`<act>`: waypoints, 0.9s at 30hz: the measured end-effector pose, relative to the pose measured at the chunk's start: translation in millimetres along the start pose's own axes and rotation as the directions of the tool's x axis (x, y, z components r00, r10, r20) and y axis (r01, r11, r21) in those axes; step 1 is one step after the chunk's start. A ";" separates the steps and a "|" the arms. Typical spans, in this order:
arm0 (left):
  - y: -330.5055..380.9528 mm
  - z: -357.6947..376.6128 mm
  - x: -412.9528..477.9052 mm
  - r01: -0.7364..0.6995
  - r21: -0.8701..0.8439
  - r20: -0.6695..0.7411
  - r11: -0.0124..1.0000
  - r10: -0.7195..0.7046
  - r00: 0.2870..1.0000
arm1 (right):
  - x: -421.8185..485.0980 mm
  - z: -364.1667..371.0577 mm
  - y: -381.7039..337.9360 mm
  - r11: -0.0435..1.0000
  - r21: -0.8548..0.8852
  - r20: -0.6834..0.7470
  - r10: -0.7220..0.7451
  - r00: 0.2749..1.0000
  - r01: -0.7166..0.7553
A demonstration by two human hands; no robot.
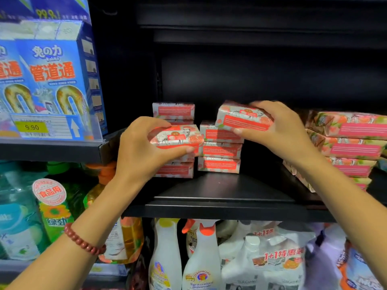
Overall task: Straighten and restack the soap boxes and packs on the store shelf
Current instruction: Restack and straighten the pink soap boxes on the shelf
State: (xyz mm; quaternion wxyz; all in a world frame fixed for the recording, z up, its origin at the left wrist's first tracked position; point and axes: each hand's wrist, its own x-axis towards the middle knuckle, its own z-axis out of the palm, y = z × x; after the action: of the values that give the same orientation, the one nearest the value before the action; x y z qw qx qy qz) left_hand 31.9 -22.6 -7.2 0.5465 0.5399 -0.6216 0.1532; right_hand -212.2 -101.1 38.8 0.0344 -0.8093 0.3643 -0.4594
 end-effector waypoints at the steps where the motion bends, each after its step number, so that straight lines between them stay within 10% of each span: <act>1: 2.7 -2.5 -5.8 -0.022 -0.020 -0.006 1.000 0.021 1.000 | 7.6 2.8 1.2 1.000 0.009 0.027 0.009 1.000 -0.009; 9: 15.1 -2.4 -42.7 -0.040 -0.148 0.061 0.988 0.049 0.997 | 36.8 23.0 3.0 0.995 0.098 0.137 0.005 0.991 -0.018; 27: 24.6 6.2 -52.2 -0.007 -0.214 0.072 0.977 0.023 0.997 | 6.0 38.6 17.5 0.854 0.493 -0.133 0.260 0.957 -0.163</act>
State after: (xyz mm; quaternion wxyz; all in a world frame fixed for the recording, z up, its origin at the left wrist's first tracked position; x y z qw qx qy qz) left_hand -1.3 8.0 -43.6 0.5766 0.4786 -0.6585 0.0694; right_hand -190.4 -128.3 14.0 0.2472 -0.6817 0.3286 -0.6052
